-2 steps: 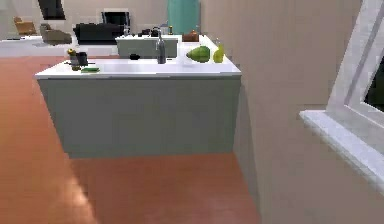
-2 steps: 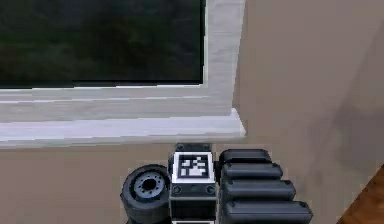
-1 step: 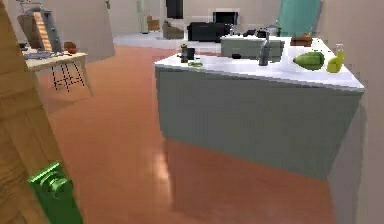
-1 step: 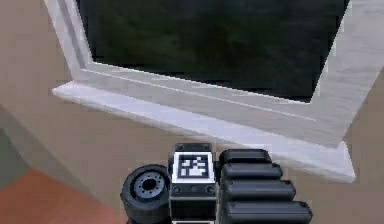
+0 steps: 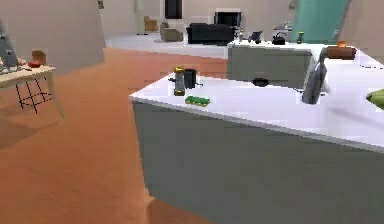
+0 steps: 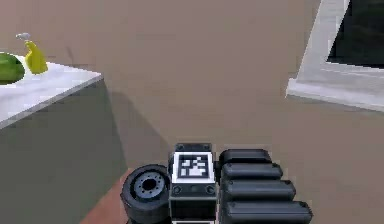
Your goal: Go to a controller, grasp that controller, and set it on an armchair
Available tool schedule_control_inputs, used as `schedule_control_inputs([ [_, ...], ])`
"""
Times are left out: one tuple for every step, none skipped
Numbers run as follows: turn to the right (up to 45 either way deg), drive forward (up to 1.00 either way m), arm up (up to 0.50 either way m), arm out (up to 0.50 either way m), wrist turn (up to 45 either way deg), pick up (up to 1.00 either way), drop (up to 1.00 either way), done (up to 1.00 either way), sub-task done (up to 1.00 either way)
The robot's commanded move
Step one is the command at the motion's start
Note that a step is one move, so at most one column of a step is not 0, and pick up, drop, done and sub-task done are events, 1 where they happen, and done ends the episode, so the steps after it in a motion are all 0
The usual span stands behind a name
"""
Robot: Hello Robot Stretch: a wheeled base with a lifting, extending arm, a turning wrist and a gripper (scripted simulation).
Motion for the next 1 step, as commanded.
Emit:
schedule_control_inputs([
  [-42.0, 0.00, 0.00, 0.00, 0.0, 0.00, 0.00, 0.00, 0.00],
])
